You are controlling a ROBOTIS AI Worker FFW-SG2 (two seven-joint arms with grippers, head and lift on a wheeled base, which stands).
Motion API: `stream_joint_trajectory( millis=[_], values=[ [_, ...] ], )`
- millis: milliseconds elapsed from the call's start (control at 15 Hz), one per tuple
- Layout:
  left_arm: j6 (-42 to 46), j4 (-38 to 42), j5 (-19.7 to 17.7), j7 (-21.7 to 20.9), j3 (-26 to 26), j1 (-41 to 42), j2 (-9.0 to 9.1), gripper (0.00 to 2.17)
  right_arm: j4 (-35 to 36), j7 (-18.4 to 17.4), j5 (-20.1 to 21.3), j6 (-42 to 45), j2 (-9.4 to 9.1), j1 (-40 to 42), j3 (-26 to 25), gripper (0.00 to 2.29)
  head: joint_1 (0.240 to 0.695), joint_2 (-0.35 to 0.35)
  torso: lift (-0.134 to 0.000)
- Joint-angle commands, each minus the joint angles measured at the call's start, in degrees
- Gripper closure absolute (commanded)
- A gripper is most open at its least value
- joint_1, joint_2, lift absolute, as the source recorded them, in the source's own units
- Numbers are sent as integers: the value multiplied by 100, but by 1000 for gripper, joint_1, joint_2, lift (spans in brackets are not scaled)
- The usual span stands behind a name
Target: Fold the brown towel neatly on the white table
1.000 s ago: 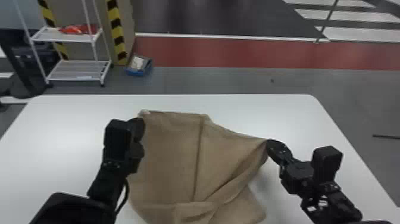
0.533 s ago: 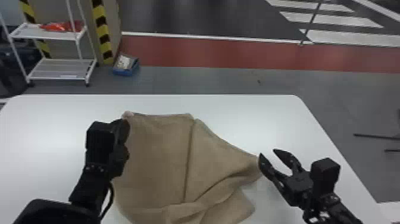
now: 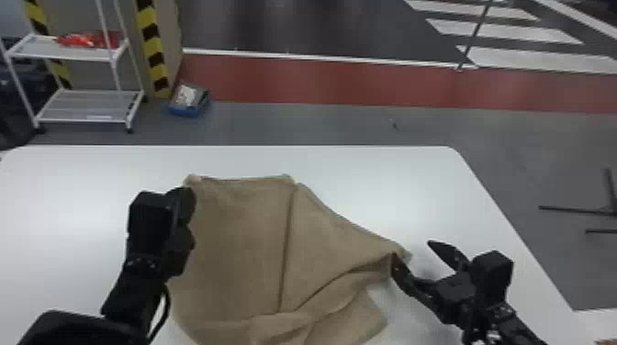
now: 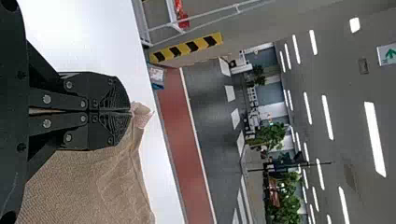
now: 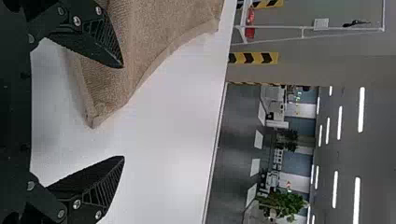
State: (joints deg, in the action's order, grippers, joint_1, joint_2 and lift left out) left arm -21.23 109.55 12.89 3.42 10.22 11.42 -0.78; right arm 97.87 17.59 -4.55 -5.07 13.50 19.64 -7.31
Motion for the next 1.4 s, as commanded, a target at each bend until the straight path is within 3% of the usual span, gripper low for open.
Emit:
stream_joint_trajectory(
  millis=[0,133,400,467,933,1000,1067,1133,1200,1333],
  values=[
    [0,-30,-6,-8,-21,-8,-1,1160,-313,16,7,159,38,-153,19,221,695,-154,-119],
    [-18,-39,3,-8,-12,-8,-1,1160,-418,104,-29,159,30,-224,45,417,695,-158,-119],
    [-35,-22,3,1,-29,-8,8,1160,-392,482,-81,89,30,-250,10,1237,695,-147,-119],
    [-53,-13,3,1,-29,-8,-1,1160,-357,561,-152,89,30,-250,1,1339,695,-145,-119],
    [-193,49,56,18,-21,9,8,1160,-462,772,-442,-175,30,-373,-113,1396,695,-140,-119],
    [-193,57,56,18,-21,9,8,1160,-462,772,-450,-139,30,-373,-113,1393,695,-141,-119],
    [-193,49,73,18,-21,9,8,1160,-453,772,-477,-87,30,-373,-122,1241,695,-141,-119],
    [-193,49,82,18,-3,9,8,1160,-453,745,-486,-16,30,-373,-122,630,695,-141,-119],
    [-193,57,82,27,6,9,8,1160,-471,710,-477,54,30,-373,-122,232,695,-141,-119],
    [-193,49,91,18,-3,9,8,1160,-585,684,-415,36,30,-452,-113,178,695,-145,-119]
  ],
)
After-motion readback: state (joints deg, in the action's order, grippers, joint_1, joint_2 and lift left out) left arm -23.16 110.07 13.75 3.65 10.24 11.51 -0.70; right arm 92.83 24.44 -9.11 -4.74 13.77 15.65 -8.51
